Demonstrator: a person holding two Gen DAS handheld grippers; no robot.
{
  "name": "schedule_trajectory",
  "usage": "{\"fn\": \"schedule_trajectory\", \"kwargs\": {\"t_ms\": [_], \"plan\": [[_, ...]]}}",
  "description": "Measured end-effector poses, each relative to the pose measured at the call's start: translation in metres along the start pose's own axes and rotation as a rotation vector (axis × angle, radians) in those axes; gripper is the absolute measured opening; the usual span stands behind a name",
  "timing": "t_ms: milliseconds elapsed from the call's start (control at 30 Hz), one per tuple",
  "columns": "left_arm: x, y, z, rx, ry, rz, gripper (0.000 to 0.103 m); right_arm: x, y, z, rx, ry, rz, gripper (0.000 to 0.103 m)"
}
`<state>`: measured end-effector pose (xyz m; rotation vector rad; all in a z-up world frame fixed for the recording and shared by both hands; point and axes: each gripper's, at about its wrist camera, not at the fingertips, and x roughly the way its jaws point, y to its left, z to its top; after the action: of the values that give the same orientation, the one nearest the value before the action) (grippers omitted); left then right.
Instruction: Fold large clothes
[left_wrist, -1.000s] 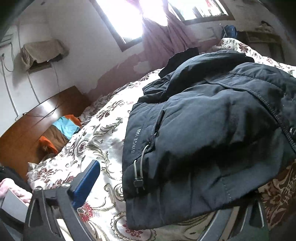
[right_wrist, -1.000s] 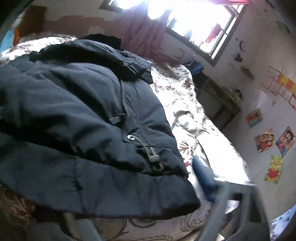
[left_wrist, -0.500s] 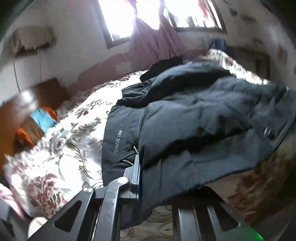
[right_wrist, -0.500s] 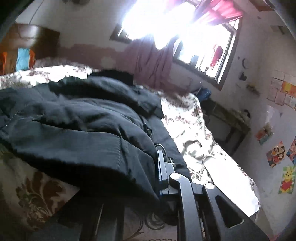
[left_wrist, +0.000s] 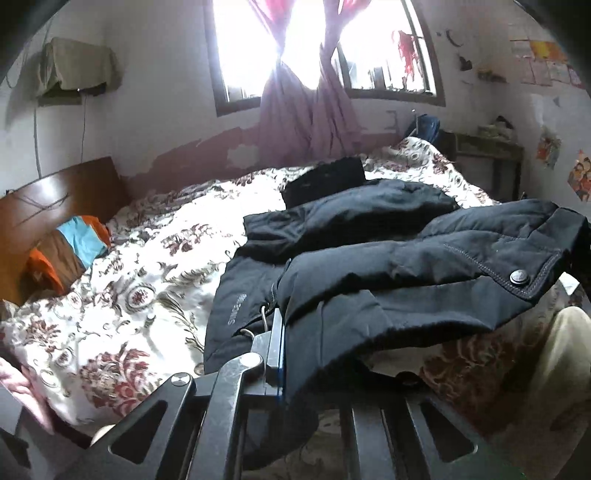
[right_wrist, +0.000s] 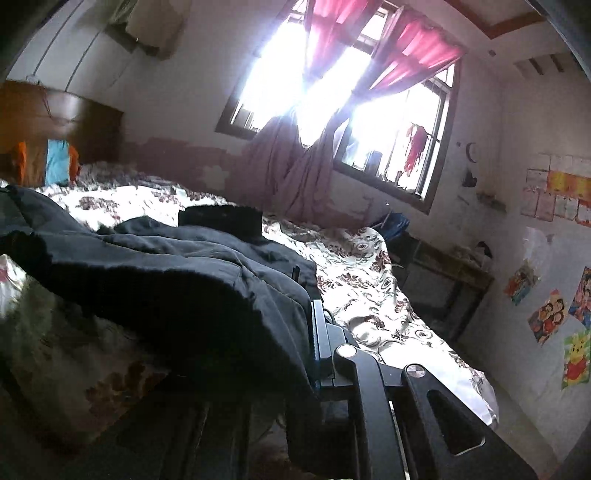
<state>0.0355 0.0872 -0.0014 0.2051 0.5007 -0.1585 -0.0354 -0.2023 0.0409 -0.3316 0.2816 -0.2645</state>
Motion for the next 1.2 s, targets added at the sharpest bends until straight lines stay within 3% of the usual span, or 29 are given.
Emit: {"fn": "schedule_trajectory", "kwargs": {"t_ms": [300, 533, 933, 1200], "plan": [[-0.063, 0.009, 0.041, 0.008, -0.201, 0.030, 0.007, -0.049, -0.037, 0.041, 0.113, -0.179, -0.001, 0.007], [-0.074, 0.005, 0.082, 0.106, -0.283, 0.037, 0.007, -0.020, -0.051, 0.069, 0.116, -0.235, 0.002, 0.007], [0.002, 0.010, 0.133, 0.112, -0.232, 0.054, 0.007, 0.085, -0.028, 0.099, 0.136, -0.222, 0.045, 0.007], [0.063, 0.009, 0.144, 0.109, -0.178, 0.104, 0.007, 0.161, -0.012, 0.103, 0.123, -0.203, 0.073, 0.007]]}}
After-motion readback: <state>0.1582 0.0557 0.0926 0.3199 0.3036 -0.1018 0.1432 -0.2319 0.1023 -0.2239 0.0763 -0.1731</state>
